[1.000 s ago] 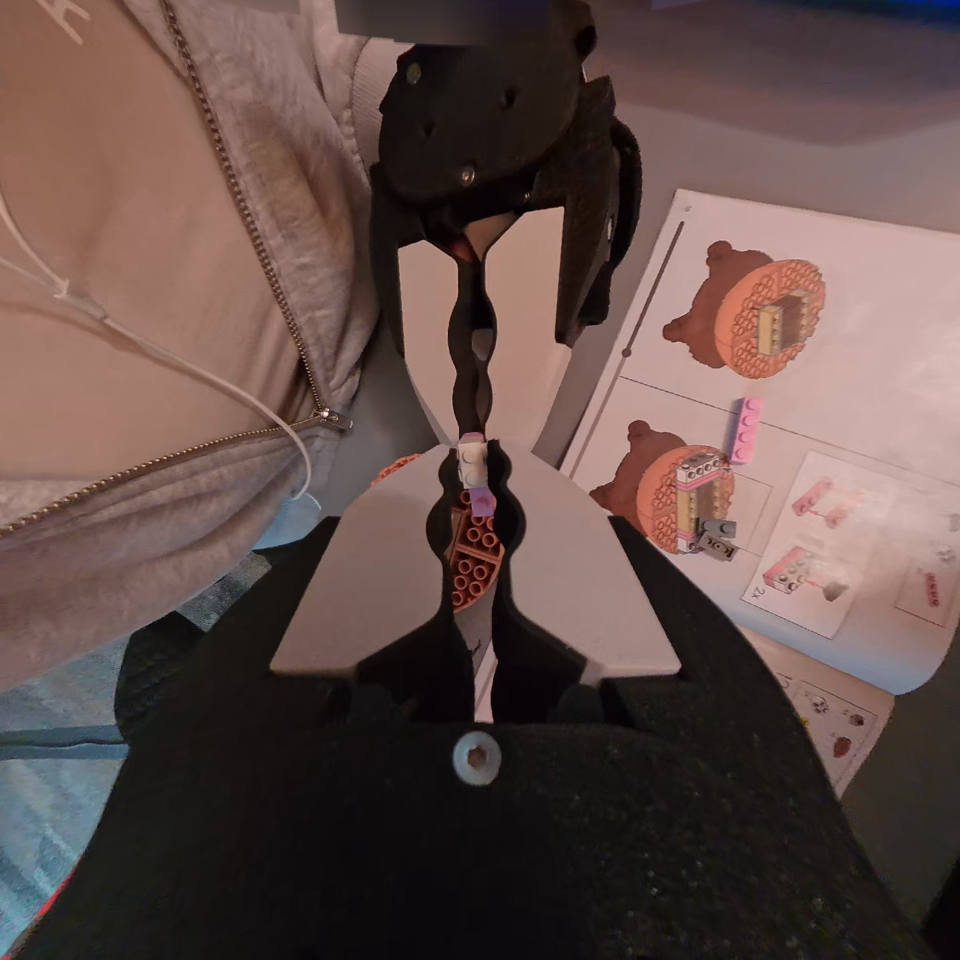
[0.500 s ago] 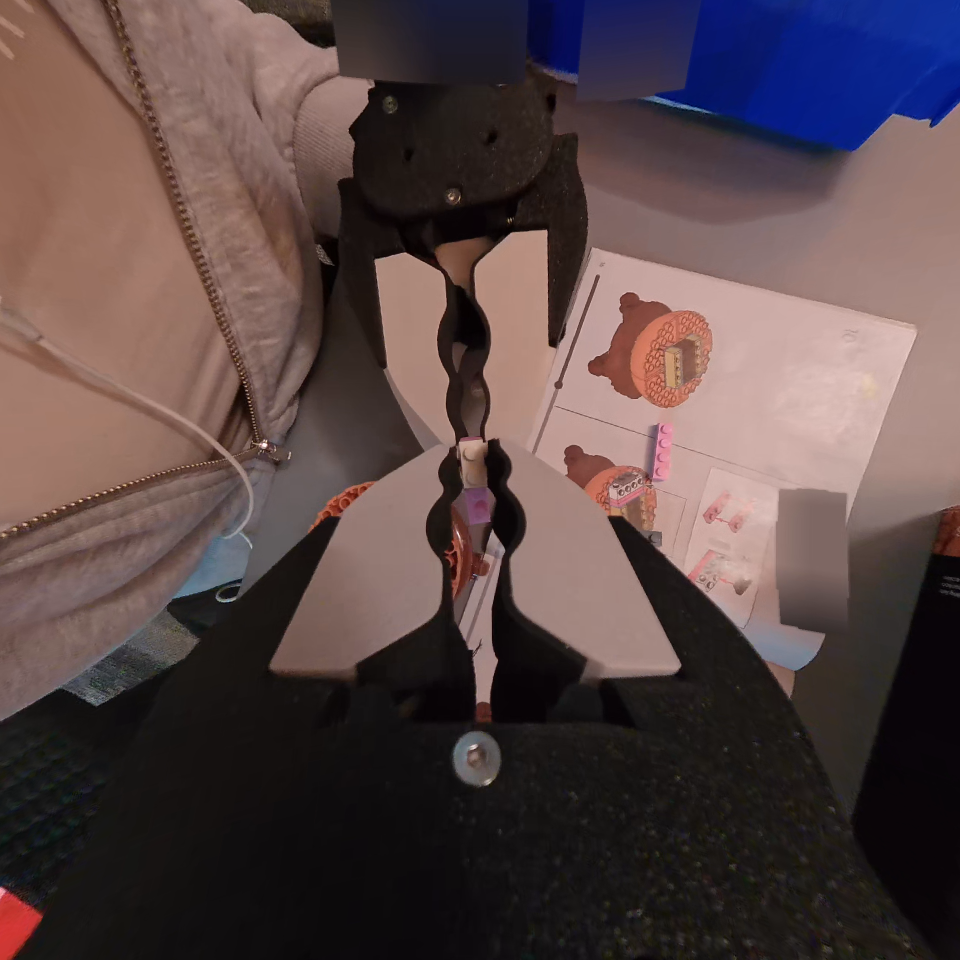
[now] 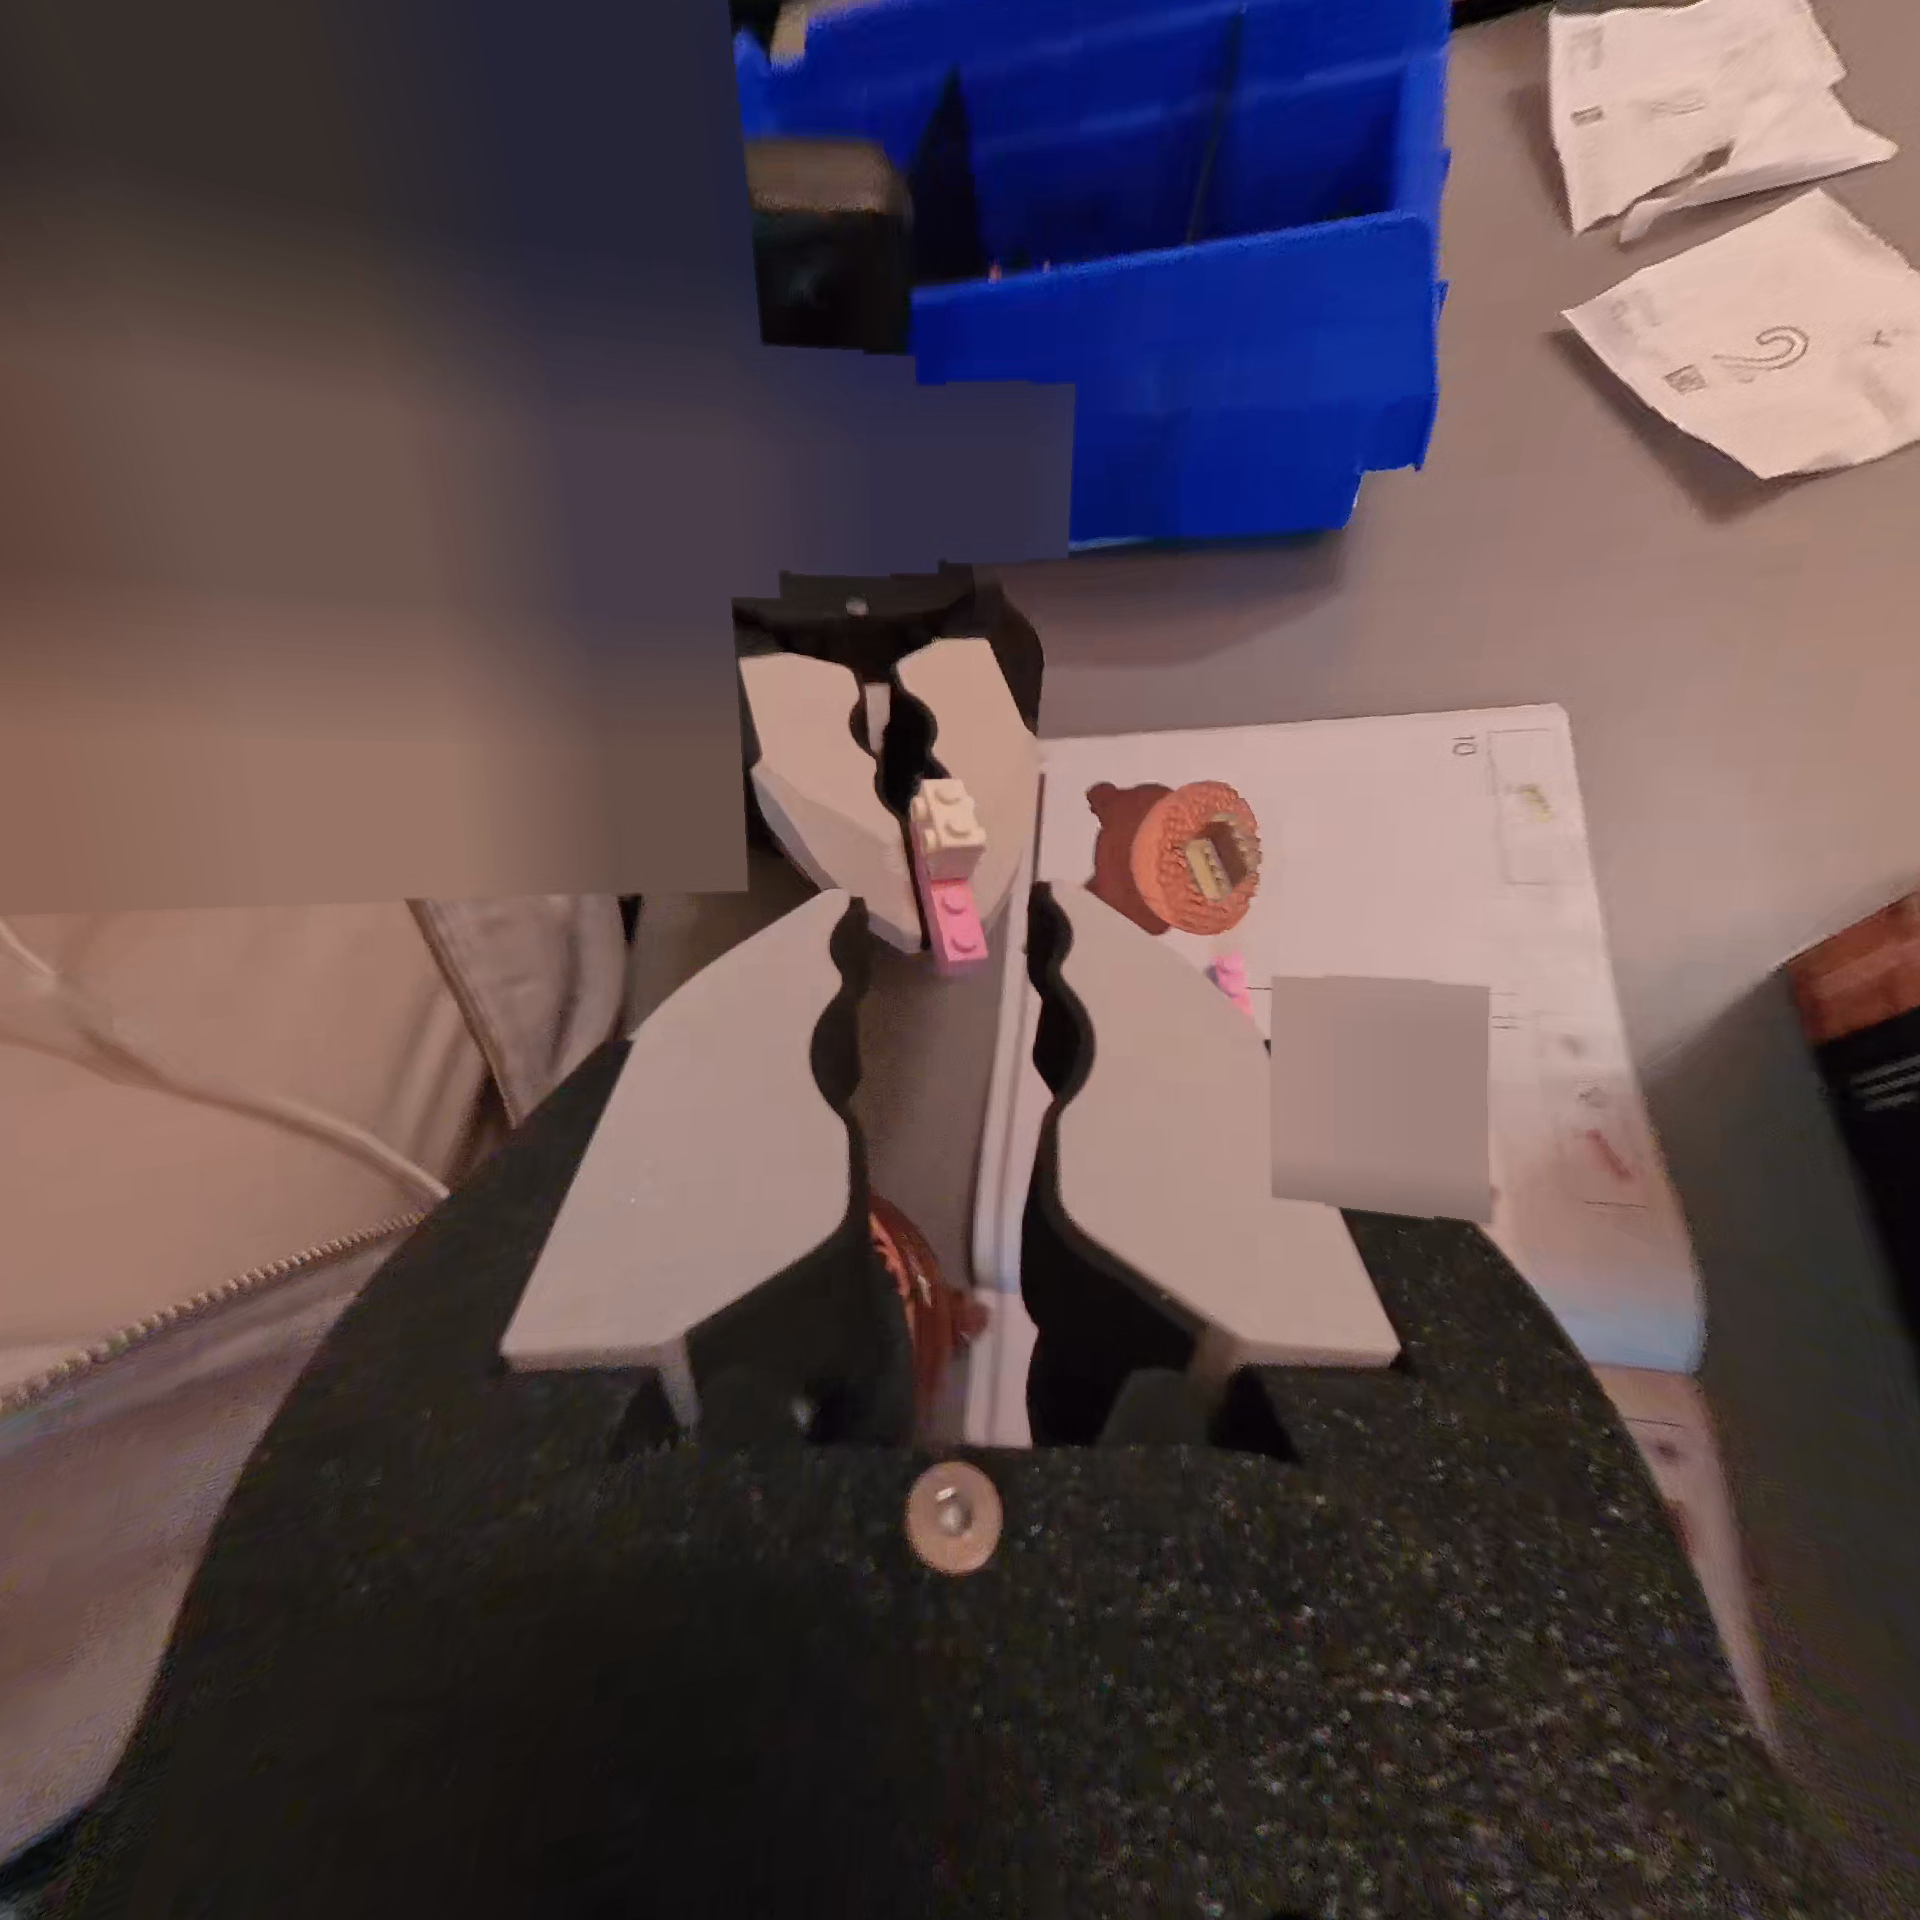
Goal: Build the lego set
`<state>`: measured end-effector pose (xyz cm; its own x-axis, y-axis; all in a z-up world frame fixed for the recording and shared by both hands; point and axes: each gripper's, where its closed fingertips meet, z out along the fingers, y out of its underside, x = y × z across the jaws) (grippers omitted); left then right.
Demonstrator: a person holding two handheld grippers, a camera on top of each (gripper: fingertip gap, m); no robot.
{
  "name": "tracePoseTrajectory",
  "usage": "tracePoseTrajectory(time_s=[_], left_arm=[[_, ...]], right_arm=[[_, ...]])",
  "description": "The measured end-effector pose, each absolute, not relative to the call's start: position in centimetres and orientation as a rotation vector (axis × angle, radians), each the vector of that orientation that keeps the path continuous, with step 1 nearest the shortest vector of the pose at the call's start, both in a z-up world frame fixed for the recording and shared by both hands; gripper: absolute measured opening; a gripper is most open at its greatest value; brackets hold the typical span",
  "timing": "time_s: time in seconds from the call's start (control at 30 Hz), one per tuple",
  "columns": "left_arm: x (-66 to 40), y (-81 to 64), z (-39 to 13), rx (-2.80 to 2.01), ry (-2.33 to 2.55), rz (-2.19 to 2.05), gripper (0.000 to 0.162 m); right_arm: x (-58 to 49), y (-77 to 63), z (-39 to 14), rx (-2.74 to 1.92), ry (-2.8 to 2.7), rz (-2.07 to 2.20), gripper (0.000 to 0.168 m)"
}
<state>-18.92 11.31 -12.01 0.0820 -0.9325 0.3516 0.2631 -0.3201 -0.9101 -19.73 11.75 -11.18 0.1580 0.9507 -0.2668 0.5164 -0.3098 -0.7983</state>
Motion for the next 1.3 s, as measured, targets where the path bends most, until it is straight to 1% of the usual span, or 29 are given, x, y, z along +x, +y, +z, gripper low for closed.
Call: tracePoseTrajectory(time_s=[0.1, 0.2, 0.57, 0.67, 0.73, 0.77, 0.83, 0.87, 0.9, 0.97, 1.1, 1.23, 1.3], left_arm=[[-19.3, 11.7, -11.6, -1.302, 0.687, -1.514, 0.006], [-19.3, 11.8, -11.5, -1.305, 0.664, -1.532, 0.006], [-19.0, 11.5, -11.2, -1.286, 0.675, -1.551, 0.006], [-18.8, 11.3, -11.2, -1.287, 0.723, -1.512, 0.006], [-18.7, 11.4, -11.6, -1.305, 0.810, -1.408, 0.008], [-18.8, 11.7, -11.9, -1.323, 0.872, -1.297, 0.022], [-19.5, 12.9, -12.6, -1.341, 1.009, -0.989, 0.053], [-19.9, 13.5, -12.6, -1.312, 1.083, -0.832, 0.060], [-20.1, 13.8, -12.1, -1.252, 1.145, -0.703, 0.063], [-19.6, 13.2, -10.8, -1.125, 1.236, -0.613, 0.055], [-18.4, 12.5, -10.1, -1.060, 1.327, -0.659, 0.040], [-18.0, 12.2, -9.6, -1.030, 1.339, -0.681, 0.020], [-17.9, 12.0, -9.8, -1.027, 1.373, -0.683, 0.020]], right_arm=[[-19.8, 11.6, -12.0, -1.931, -1.279, 1.158, 0.025], [-20.3, 11.7, -11.8, -1.903, -1.205, 1.228, 0.016], [-19.9, 11.6, -11.3, -1.826, -1.135, 1.359, 0.008], [-19.6, 11.4, -11.3, -1.827, -1.134, 1.391, 0.007], [-19.4, 11.4, -11.3, -1.869, -1.111, 1.427, 0.007], [-19.1, 11.6, -11.4, -1.903, -1.085, 1.446, 0.007], [-18.5, 12.0, -11.6, -1.983, -1.057, 1.476, 0.007], [-18.4, 12.1, -11.8, -2.016, -1.049, 1.491, 0.007], [-18.3, 12.0, -11.8, -2.037, -1.047, 1.517, 0.007], [-18.5, 11.6, -11.7, -2.058, -1.038, 1.593, 0.007], [-18.4, 11.6, -10.7, -2.023, -0.953, 1.743, 0.007], [-18.1, 11.3, -10.6, -2.006, -0.908, 1.799, 0.007], [-18.1, 11.0, -10.8, -2.013, -0.912, 1.802, 0.007]])
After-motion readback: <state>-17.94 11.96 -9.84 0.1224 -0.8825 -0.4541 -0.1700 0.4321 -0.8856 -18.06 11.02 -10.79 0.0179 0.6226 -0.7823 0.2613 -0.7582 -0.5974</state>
